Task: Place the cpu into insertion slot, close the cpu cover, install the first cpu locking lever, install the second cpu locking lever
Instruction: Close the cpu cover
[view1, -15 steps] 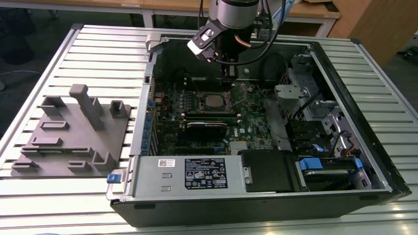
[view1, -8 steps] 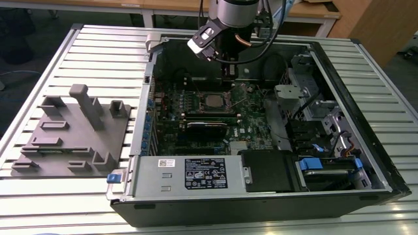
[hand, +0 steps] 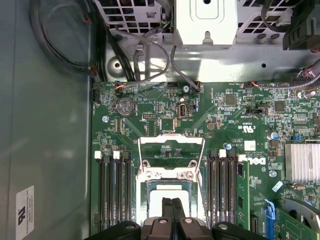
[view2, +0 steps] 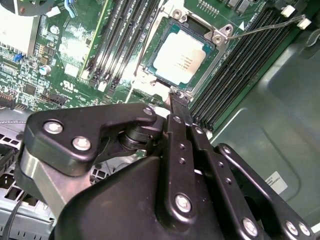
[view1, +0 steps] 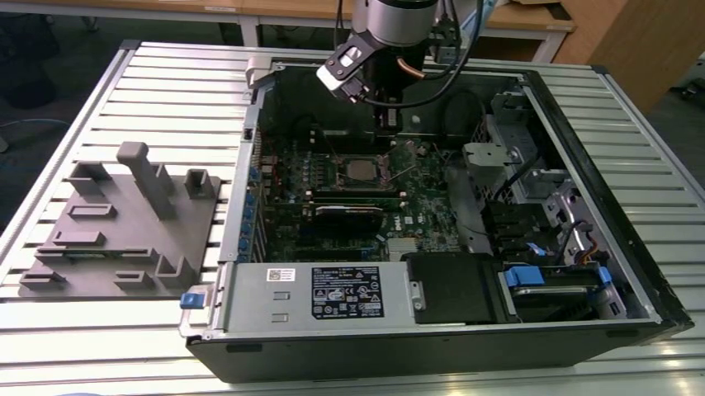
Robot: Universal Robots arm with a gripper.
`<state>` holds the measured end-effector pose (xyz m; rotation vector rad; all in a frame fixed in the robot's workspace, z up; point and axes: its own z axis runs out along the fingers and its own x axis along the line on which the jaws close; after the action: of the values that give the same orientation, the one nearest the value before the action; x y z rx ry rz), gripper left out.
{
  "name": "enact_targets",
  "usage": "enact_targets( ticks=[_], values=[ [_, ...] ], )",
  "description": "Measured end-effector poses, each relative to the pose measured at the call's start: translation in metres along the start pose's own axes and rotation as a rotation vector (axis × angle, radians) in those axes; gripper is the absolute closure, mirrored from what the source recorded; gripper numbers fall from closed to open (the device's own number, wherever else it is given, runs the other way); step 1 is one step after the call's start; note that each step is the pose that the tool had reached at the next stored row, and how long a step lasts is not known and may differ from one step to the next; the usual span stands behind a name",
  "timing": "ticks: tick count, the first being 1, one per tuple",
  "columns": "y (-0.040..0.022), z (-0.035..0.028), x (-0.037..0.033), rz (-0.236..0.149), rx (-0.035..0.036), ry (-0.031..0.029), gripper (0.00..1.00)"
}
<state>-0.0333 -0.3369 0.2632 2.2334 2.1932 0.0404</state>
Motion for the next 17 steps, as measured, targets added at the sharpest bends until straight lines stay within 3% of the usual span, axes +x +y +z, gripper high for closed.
enact_targets(
  ticks=[9, 17],
  values=[
    [0.0066, 0.0002, 0.0001, 0.000, -0.0001, 0.0001, 0.89],
    [0.0079, 0.0003, 0.0002, 0.000, -0.0001, 0.0001, 0.89]
  ],
)
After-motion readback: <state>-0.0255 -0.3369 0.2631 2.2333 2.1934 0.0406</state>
